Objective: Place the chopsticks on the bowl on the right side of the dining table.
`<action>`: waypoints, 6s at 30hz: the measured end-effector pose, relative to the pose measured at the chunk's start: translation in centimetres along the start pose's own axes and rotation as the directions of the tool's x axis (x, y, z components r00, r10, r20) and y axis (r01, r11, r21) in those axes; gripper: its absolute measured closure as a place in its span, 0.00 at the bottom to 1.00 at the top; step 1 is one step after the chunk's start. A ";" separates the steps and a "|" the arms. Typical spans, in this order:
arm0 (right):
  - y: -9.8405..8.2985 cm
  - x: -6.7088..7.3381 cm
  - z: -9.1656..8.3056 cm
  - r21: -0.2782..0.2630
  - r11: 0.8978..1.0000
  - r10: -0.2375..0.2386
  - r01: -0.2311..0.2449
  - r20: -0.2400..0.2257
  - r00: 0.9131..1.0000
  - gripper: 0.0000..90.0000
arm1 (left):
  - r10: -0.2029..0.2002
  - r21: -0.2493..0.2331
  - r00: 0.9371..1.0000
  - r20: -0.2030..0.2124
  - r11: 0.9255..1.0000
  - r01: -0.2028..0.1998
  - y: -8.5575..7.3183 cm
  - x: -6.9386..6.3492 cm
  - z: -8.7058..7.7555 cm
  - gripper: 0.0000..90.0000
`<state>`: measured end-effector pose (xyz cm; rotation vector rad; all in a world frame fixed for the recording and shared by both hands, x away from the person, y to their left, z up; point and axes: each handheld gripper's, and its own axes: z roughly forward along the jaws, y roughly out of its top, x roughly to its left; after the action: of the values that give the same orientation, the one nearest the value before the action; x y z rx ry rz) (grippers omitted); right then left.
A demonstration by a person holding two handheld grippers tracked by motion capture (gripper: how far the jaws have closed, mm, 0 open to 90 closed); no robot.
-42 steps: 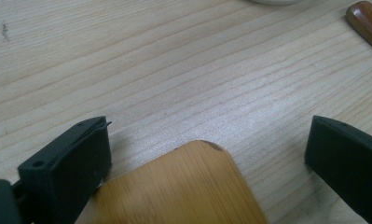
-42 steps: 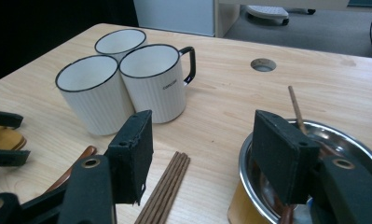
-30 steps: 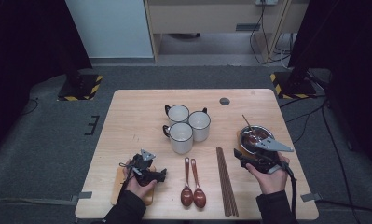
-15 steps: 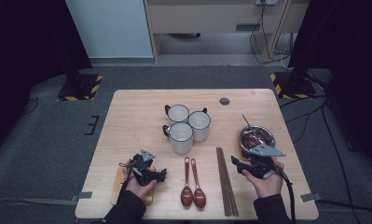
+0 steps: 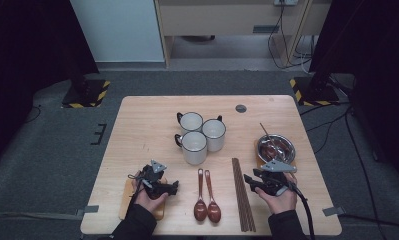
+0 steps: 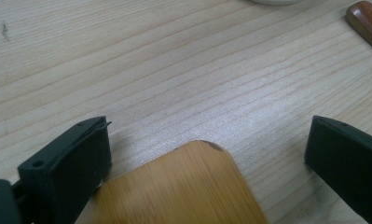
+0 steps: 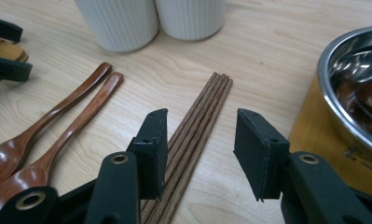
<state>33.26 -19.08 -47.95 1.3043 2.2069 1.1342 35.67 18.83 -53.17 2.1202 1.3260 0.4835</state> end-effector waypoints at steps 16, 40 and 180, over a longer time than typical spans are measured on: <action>-1.3 0.1 1.7 0.073 0.997 -0.018 0.020 -0.025 1.000 0.63 | 0.000 0.000 1.000 0.000 1.000 0.000 0.0 0.0 0.0 0.00; -2.6 0.0 3.4 0.143 0.990 -0.013 0.015 -0.020 1.000 0.76 | 0.002 0.001 1.000 0.000 1.000 -0.002 0.0 0.0 0.0 0.00; -0.5 -1.8 -5.5 -0.077 0.992 0.098 -0.096 0.032 0.995 0.95 | 0.000 0.000 1.000 0.000 1.000 0.000 0.0 0.0 0.0 0.00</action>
<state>30.47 -23.30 -45.03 1.4021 2.0752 1.2076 35.67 18.83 -53.17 2.1206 1.3261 0.4837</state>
